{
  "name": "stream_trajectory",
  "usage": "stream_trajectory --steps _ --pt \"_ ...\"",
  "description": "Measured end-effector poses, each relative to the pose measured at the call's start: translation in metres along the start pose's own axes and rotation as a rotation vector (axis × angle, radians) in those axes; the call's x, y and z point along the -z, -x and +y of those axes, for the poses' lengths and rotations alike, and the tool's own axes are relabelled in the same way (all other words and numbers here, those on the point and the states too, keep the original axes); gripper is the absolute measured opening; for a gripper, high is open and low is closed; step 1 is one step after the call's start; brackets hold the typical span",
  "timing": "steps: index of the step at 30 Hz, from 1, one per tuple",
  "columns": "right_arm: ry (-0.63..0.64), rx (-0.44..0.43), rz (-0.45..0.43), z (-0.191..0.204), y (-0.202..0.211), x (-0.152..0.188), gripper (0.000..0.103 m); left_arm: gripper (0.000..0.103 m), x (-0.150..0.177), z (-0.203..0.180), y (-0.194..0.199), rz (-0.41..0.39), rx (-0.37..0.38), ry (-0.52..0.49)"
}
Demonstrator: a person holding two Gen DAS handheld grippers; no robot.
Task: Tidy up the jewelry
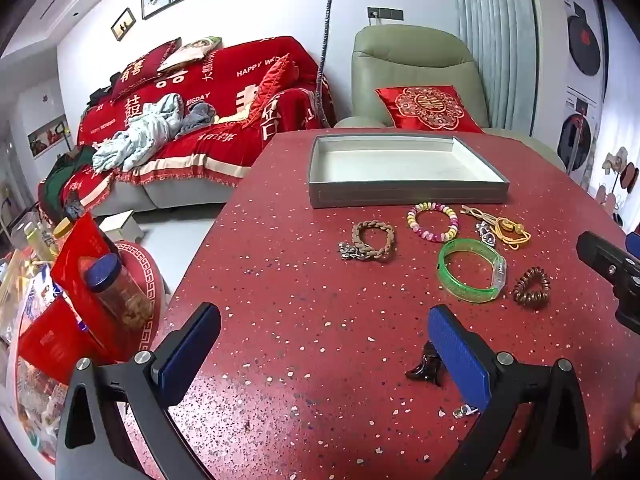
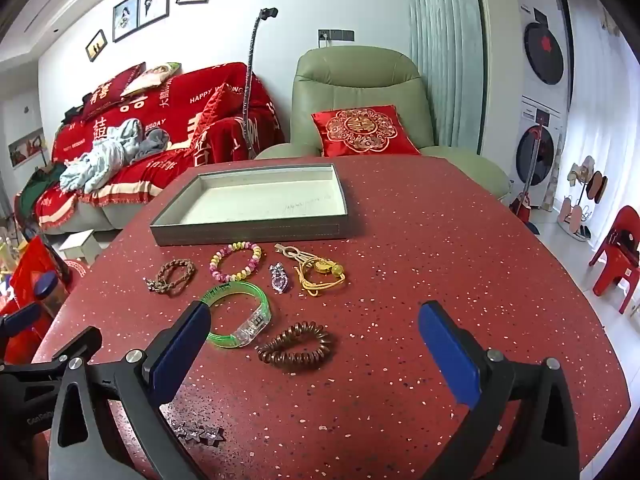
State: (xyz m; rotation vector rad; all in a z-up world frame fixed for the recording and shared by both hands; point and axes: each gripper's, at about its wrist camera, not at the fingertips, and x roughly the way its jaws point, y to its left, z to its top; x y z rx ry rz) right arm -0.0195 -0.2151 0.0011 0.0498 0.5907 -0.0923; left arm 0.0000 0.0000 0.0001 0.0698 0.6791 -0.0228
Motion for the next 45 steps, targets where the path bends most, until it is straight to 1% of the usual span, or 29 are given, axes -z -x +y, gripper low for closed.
stream_trajectory --steps 5,10,11,12,17,30,39,40,45 --pt "-0.007 -0.007 -0.005 0.001 0.0 0.0 0.103 0.103 -0.001 0.003 -0.001 -0.002 0.026 0.001" --pt "0.001 -0.009 -0.009 0.003 0.0 -0.001 0.103 0.103 -0.002 0.006 -0.003 -0.001 0.034 -0.001" --pt "0.001 -0.01 -0.01 0.002 -0.001 -0.004 0.103 0.103 0.0 0.013 0.002 0.0 0.021 0.029" --pt "0.001 -0.011 -0.01 0.001 -0.001 -0.005 0.103 0.103 -0.001 0.005 -0.003 0.008 0.015 0.021" --pt "0.005 -0.008 -0.006 0.003 -0.001 -0.004 0.103 0.103 0.0 0.002 -0.003 0.005 0.018 0.012" --pt "0.005 -0.009 -0.008 0.004 0.001 -0.006 0.103 0.103 0.001 -0.002 0.001 0.002 0.016 0.014" --pt "0.009 -0.007 -0.011 0.006 0.002 -0.013 0.103 0.103 0.003 0.003 0.001 -0.002 0.018 0.018" --pt "0.005 -0.009 -0.011 0.003 0.002 -0.001 0.103 0.103 0.004 0.004 0.001 -0.001 0.019 0.019" --pt "0.005 -0.007 -0.013 0.002 0.002 -0.006 0.103 0.103 0.003 0.0 0.002 -0.002 0.02 0.012"
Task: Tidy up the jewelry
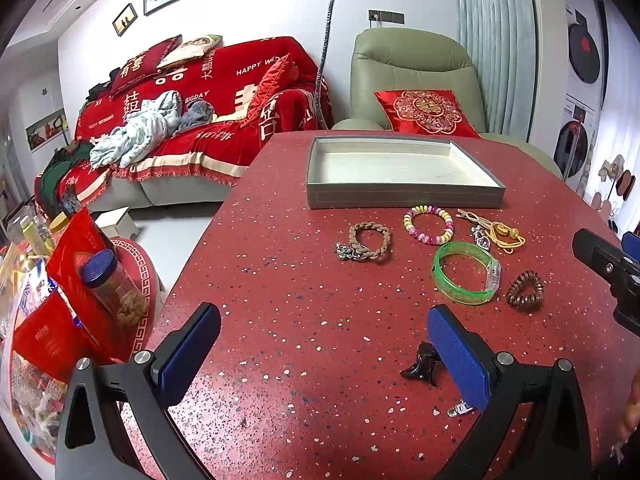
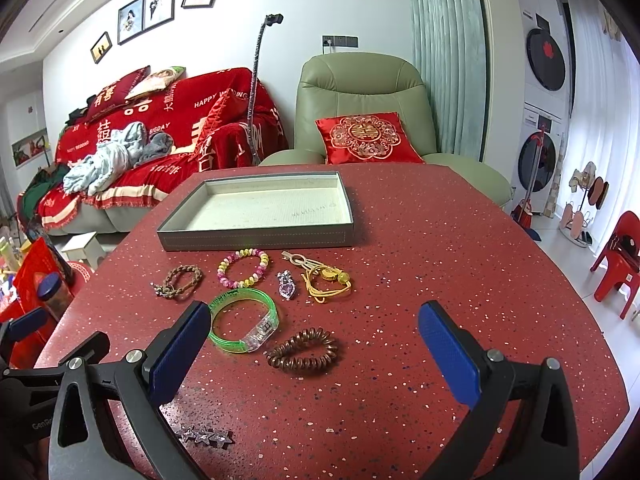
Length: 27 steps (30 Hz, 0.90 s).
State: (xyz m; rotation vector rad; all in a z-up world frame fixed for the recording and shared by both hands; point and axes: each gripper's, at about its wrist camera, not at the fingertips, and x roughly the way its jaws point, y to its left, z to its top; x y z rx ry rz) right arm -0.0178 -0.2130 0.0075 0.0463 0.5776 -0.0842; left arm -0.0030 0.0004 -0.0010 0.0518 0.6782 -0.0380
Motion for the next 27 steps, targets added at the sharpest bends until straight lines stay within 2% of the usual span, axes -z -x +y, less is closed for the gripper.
stream_trajectory --steps 27 --pt "0.001 -0.001 -0.011 0.003 0.003 0.003 0.103 0.103 -0.002 0.001 0.013 -0.025 0.003 0.006"
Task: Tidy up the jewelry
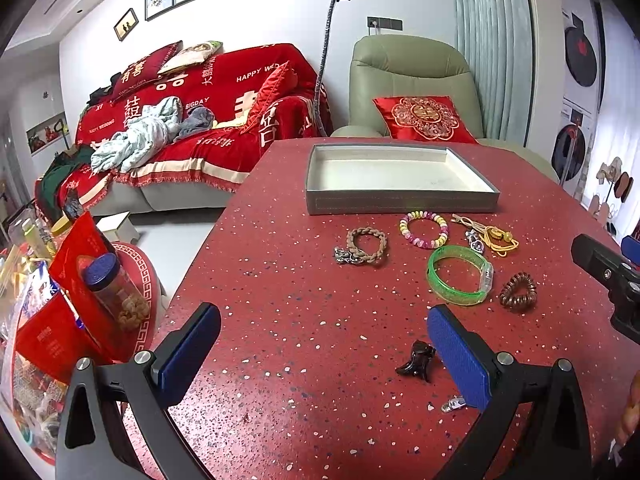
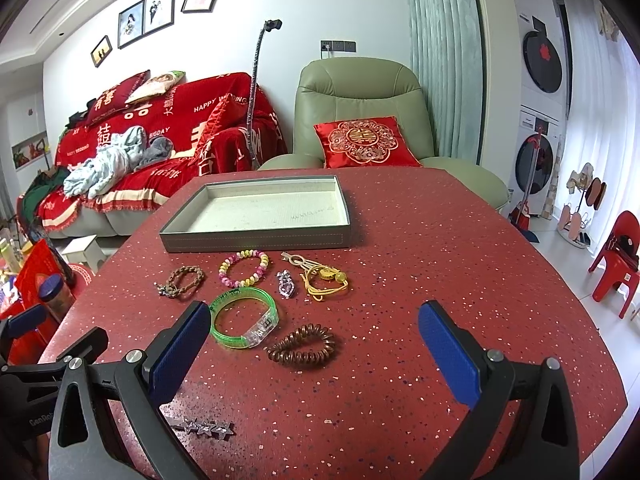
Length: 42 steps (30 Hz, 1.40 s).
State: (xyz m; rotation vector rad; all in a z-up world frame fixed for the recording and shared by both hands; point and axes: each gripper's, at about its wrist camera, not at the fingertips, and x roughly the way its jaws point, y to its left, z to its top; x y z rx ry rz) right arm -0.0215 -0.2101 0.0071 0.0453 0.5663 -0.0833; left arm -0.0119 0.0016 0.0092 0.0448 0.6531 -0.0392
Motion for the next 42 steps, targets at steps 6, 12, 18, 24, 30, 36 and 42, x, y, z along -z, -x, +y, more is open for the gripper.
stream_trajectory --steps 6,12,18,24,30,36,42 --pt "0.0 -0.002 -0.003 -0.001 0.002 -0.004 0.103 0.103 -0.001 0.003 0.003 -0.017 -0.005 0.012" --pt "0.001 -0.003 -0.006 0.002 0.006 -0.009 0.103 0.103 0.0 0.005 0.007 -0.035 -0.004 0.018" --pt "0.001 -0.001 -0.008 0.002 0.006 -0.01 0.103 0.103 0.002 0.005 0.009 -0.043 0.0 0.016" --pt "-0.002 -0.004 -0.004 0.001 0.008 -0.012 0.103 0.103 0.003 0.003 0.008 -0.035 0.001 0.01" --pt "-0.002 -0.004 -0.005 0.001 0.008 -0.013 0.103 0.103 0.003 0.001 0.006 -0.026 0.001 0.004" --pt "-0.003 -0.007 0.008 0.001 0.002 -0.016 0.103 0.103 0.003 0.0 0.003 -0.014 0.003 -0.001" --pt "-0.003 -0.009 0.009 0.003 -0.004 -0.009 0.103 0.103 0.004 -0.001 0.0 -0.004 0.004 -0.004"
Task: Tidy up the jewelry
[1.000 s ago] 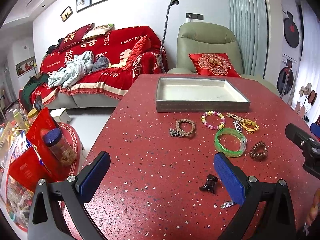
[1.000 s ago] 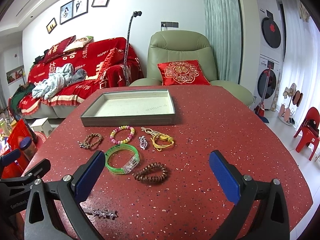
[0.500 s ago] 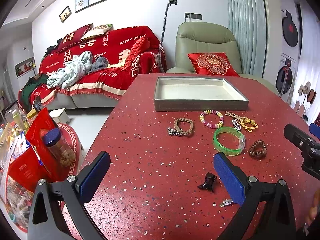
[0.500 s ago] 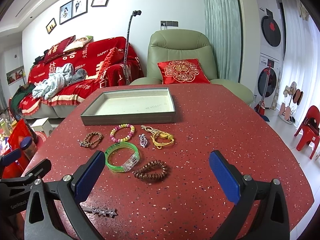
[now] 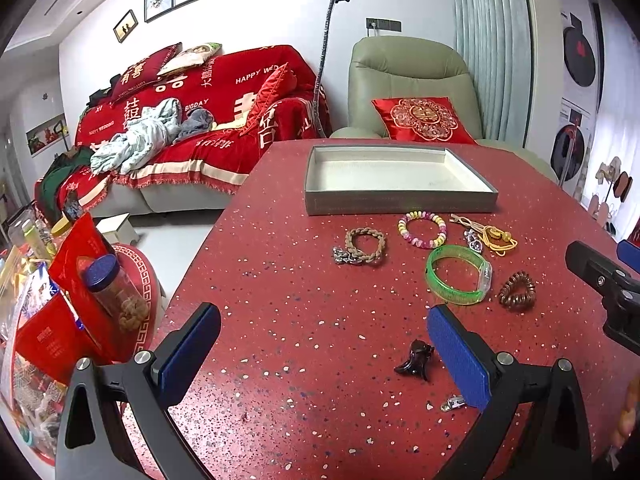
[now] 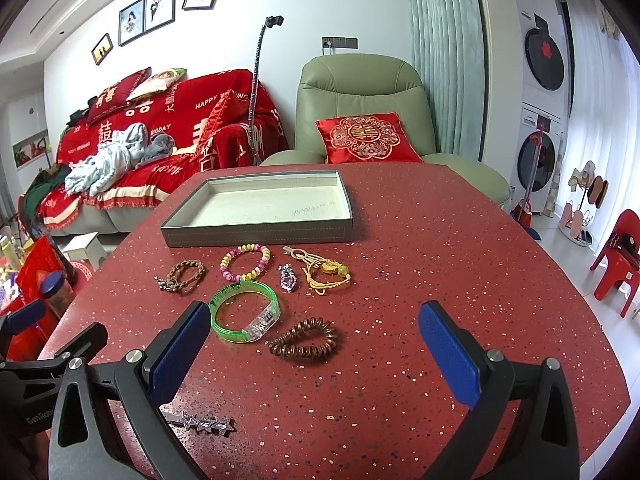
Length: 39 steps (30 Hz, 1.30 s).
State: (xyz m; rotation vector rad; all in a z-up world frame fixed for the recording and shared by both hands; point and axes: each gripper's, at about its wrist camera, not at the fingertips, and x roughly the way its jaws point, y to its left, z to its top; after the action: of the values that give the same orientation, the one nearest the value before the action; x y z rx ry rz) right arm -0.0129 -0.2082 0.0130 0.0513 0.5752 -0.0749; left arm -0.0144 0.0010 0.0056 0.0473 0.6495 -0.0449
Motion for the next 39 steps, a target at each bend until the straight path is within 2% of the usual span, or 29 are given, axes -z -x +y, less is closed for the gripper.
stream_trajectory --steps 26,30,39 --pt "0.001 0.002 0.011 0.0 -0.007 0.01 0.103 0.103 0.004 -0.001 -0.009 0.042 0.018 -0.003" --pt "-0.005 0.006 0.056 -0.005 -0.019 0.014 0.103 0.103 0.005 0.0 -0.017 0.08 0.05 -0.006" --pt "-0.038 0.019 0.243 -0.025 -0.057 0.022 0.103 0.103 0.01 -0.001 -0.045 0.229 0.145 -0.017"
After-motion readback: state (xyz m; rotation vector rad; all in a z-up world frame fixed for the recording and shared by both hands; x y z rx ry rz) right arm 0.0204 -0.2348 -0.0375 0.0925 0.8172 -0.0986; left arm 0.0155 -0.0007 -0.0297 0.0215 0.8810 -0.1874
